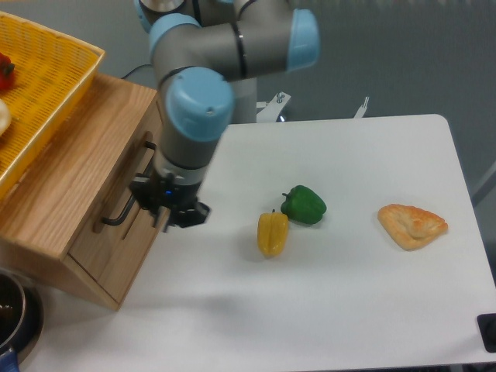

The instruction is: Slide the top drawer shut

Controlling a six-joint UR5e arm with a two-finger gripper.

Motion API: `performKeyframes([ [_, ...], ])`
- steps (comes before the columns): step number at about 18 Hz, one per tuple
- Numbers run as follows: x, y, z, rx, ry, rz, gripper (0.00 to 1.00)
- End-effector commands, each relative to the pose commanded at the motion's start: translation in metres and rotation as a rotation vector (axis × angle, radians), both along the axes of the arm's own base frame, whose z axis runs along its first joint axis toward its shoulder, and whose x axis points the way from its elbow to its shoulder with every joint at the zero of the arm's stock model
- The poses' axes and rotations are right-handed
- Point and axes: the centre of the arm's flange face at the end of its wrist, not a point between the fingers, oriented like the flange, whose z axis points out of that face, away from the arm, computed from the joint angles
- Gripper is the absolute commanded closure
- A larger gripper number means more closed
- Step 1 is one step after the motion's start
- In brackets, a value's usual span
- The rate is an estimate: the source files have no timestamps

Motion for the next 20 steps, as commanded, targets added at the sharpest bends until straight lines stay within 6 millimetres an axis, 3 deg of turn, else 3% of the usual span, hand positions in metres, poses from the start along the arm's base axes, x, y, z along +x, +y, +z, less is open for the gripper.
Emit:
performKeyframes([
  [3, -0.054, -0.029, -0.011, 0.006, 0.08, -0.033, 0.0],
  [6, -0.097, -0.055, -0.03, -0.061, 0.196, -0.178, 0.0],
  [11, -0.173, -0.08, -0.057, -0.249, 0.39, -0.364, 0.0],
  [14, -0.222, -0.107, -0.088, -0.285, 0.368, -0.403, 0.0],
  [17, -0.249, -0.113, -0.112, -0.323, 0.365, -0.52, 0.0],
  [20, -0.27, -0.12, -0.113, -0.317, 0.359, -0.536, 0.0],
])
